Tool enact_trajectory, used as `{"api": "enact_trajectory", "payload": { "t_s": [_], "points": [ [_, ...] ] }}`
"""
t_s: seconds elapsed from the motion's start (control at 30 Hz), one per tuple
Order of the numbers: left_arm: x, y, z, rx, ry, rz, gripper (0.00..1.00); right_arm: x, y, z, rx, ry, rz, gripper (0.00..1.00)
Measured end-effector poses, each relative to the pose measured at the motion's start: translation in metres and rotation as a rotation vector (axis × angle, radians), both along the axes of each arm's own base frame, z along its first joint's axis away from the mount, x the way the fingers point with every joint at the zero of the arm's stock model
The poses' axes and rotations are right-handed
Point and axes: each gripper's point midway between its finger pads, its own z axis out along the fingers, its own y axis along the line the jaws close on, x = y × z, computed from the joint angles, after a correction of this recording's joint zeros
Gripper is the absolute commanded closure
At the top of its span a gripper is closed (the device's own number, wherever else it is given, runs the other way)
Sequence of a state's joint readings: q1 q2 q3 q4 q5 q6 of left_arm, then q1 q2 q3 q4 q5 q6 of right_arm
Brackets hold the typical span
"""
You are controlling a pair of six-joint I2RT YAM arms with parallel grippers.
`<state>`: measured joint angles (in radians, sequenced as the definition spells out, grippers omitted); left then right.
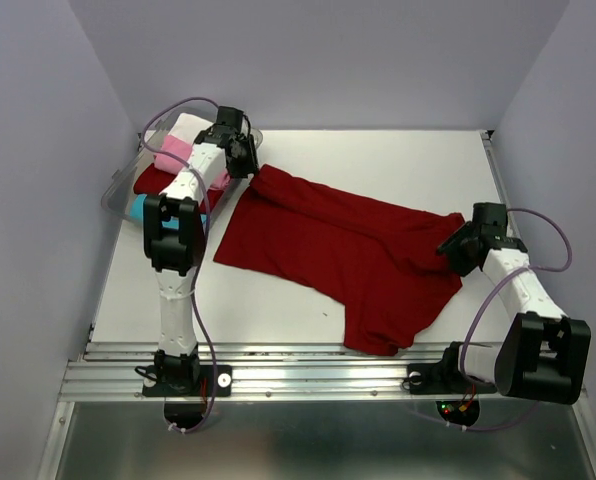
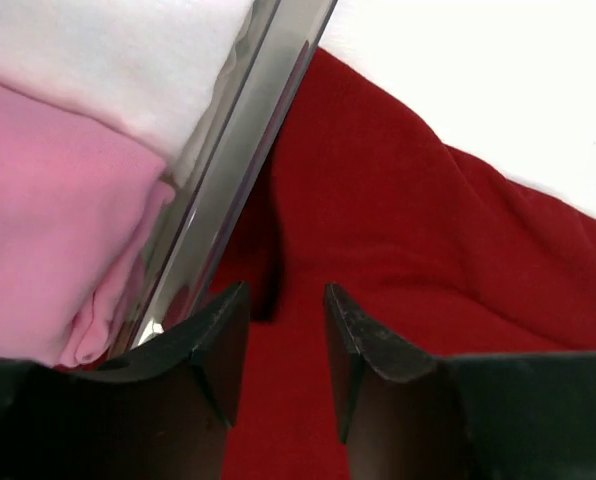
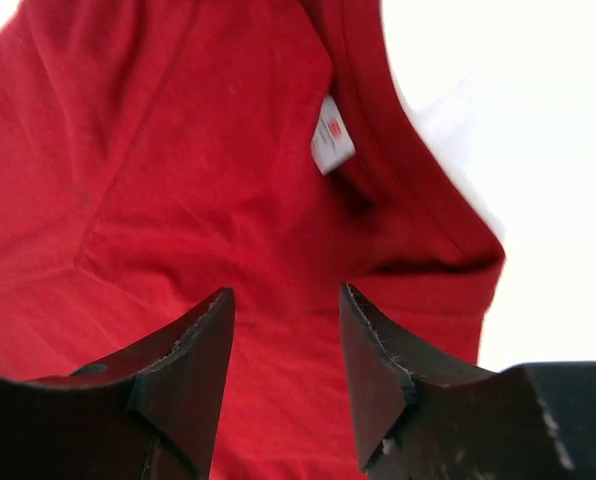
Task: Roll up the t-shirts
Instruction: Fold the T-shirt at the center of the board.
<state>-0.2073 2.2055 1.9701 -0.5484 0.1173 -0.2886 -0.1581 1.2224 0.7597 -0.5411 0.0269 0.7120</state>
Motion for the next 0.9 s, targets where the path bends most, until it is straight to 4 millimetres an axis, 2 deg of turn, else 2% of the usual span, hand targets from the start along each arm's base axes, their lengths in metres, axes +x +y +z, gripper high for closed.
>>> {"api": "enact_trajectory", "payload": {
  "t_s": [0.07,0.33,0.43,0.57,0.67,0.77,0.9],
  "points": [
    [-0.002,0.0,0.006,-0.004,-0.002,0.002,0.33,-0.007,0.002,0.0,0.005,0.012,0.003,0.46],
    [-0.006,-0.006,0.046,-0.005,-0.07,-0.004,0.37,-0.014,-0.01,0.017,-0.062,0.014,-0.022,0.48],
    [-0.008,-0.016,0.048,-0.005,-0.077,-0.02,0.4,-0.007,-0.019,0.03,-0.109,-0.003,-0.032,0.49],
    [-0.015,-0.043,0.046,-0.016,-0.076,-0.069,0.4,0.014,-0.031,0.045,-0.157,-0.025,-0.041,0.51],
    [-0.017,-0.063,0.038,-0.028,-0.071,-0.101,0.41,0.035,-0.035,0.042,-0.163,-0.015,-0.035,0.56],
    [-0.016,-0.079,0.018,-0.038,-0.048,-0.125,0.44,0.049,-0.038,0.028,-0.149,0.012,-0.031,0.59],
    [-0.013,-0.081,-0.027,-0.02,0.021,-0.117,0.45,0.067,-0.038,-0.002,-0.103,0.055,-0.017,0.61]
  ]
}}
